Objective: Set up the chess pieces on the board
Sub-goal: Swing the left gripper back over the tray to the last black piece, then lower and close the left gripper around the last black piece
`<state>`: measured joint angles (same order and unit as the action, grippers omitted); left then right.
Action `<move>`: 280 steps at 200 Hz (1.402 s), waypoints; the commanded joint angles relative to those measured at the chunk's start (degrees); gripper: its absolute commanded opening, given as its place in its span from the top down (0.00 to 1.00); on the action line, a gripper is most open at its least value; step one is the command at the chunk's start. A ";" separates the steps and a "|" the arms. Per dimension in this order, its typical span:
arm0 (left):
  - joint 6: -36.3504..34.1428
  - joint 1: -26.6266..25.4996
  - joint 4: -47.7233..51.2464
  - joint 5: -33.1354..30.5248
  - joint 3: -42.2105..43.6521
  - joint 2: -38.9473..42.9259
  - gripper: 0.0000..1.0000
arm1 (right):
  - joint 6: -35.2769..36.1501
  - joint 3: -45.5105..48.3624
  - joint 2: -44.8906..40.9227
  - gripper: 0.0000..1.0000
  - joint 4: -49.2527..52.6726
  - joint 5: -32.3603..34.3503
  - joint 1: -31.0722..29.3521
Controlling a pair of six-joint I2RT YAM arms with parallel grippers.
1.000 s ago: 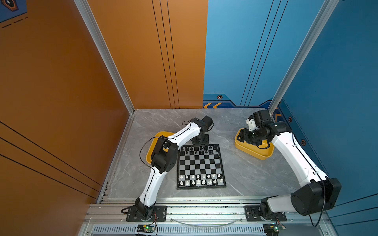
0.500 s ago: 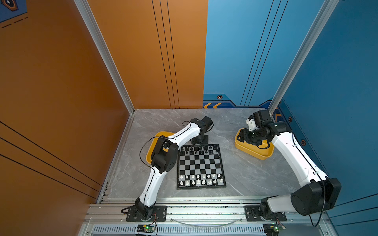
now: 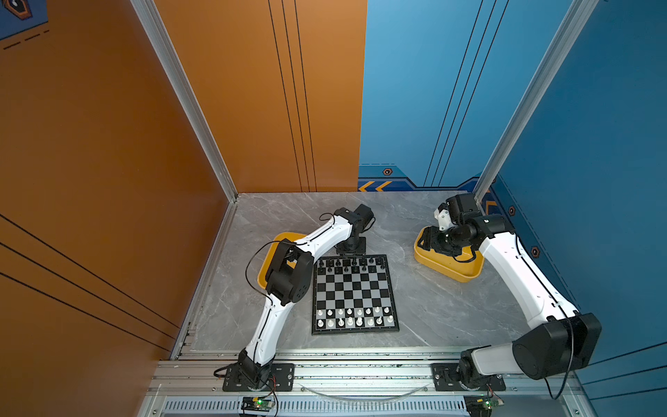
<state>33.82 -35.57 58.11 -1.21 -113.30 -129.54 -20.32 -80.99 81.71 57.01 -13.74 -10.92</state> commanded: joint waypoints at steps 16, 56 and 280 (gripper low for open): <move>-0.47 1.59 1.31 -2.03 -1.59 5.77 0.55 | 1.50 -3.14 2.33 0.37 1.36 -0.77 -1.19; -0.25 4.35 1.35 -5.19 3.09 14.09 0.55 | 1.34 -5.43 5.21 0.37 0.61 -0.61 -3.40; 4.68 26.91 -5.30 -12.94 45.16 36.31 0.60 | 0.20 -17.38 19.26 0.37 -2.37 -4.68 -10.37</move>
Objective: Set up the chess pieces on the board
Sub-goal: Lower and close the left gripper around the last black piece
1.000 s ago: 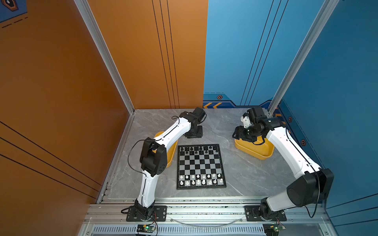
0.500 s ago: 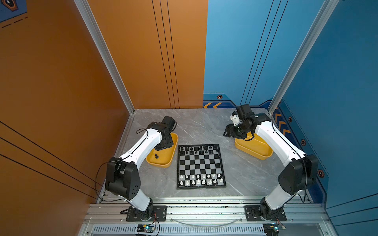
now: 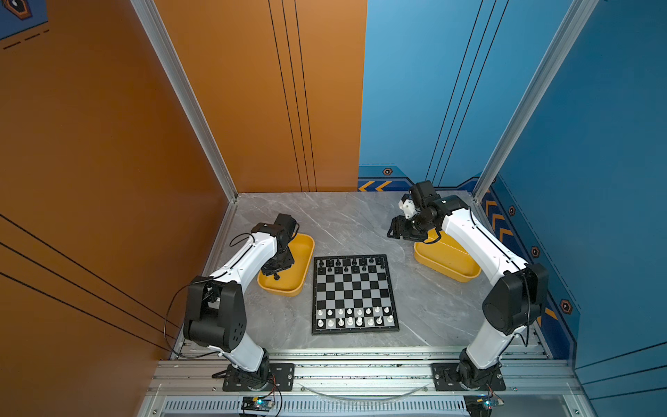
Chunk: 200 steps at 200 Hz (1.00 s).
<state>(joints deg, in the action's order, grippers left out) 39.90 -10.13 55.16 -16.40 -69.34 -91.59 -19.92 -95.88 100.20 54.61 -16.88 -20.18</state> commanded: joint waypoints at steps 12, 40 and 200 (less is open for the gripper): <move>-1.73 1.81 -2.86 2.64 1.07 -2.46 0.60 | -0.46 -3.20 1.20 0.37 0.07 -2.46 -1.88; -2.27 2.17 -3.97 3.37 1.54 -3.67 0.60 | -0.10 -5.04 2.19 0.37 0.10 -5.18 -5.16; -7.89 8.13 -9.44 9.04 3.35 -8.50 0.73 | -1.85 -9.55 4.98 0.37 -0.26 -1.40 -13.32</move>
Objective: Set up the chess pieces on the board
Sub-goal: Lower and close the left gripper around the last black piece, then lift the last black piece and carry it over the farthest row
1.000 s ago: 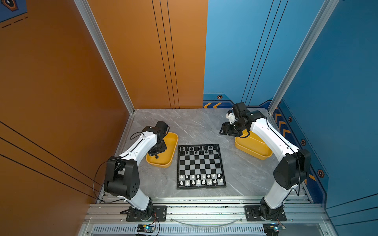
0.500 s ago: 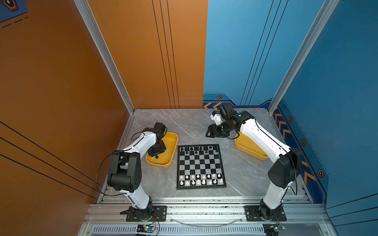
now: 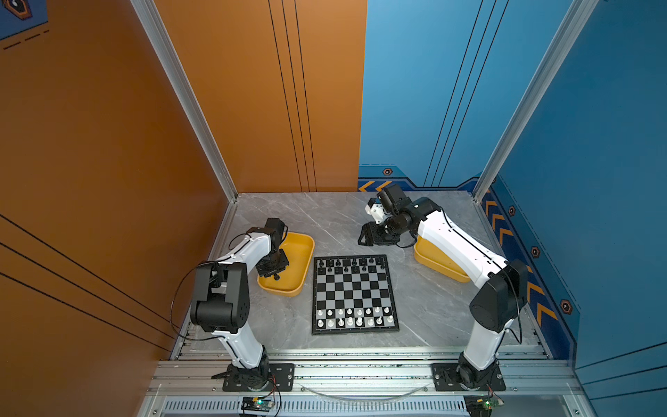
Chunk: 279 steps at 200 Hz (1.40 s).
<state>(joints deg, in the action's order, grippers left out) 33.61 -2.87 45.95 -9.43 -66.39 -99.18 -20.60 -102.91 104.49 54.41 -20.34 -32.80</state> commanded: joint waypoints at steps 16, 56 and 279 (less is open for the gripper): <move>-2.07 1.11 -0.18 2.23 0.07 -1.26 0.77 | -1.52 -2.95 0.92 0.37 -0.04 2.57 -0.88; -2.52 1.12 -0.08 3.34 -0.04 -1.16 0.87 | -1.99 -3.08 0.69 0.37 0.19 3.44 -0.95; -0.44 -18.97 10.43 0.78 -32.22 -4.77 0.93 | -0.57 12.93 -14.00 0.37 -0.01 6.66 2.43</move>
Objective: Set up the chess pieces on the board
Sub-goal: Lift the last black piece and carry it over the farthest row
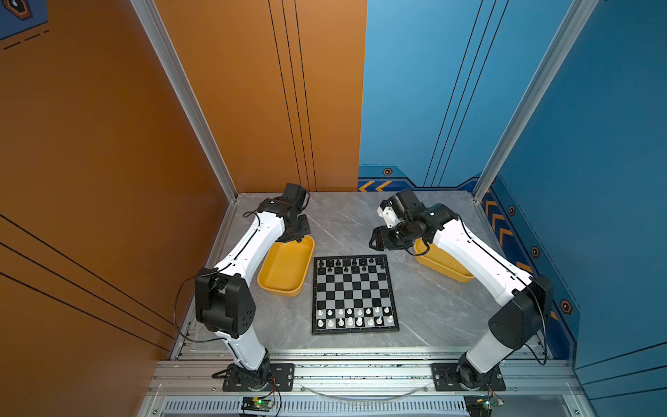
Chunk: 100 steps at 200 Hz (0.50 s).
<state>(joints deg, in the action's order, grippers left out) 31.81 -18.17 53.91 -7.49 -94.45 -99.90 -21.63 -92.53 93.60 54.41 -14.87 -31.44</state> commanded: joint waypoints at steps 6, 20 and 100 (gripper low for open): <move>1.53 -4.67 2.43 -1.07 -5.21 -5.22 0.93 | 0.45 3.18 -3.77 0.37 -0.01 1.17 1.36; 1.70 -7.12 2.44 -0.65 -8.18 -8.07 0.93 | 0.53 4.68 -5.35 0.37 -0.01 1.25 2.09; 3.80 -15.93 3.02 1.66 -17.06 -19.64 0.93 | 0.62 11.30 -12.59 0.37 0.18 -0.64 7.50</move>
<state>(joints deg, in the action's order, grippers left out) 34.26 -32.91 55.05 -6.98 -109.27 -117.75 -21.63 -82.94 83.26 54.41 -14.81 -25.23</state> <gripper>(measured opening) 0.132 0.632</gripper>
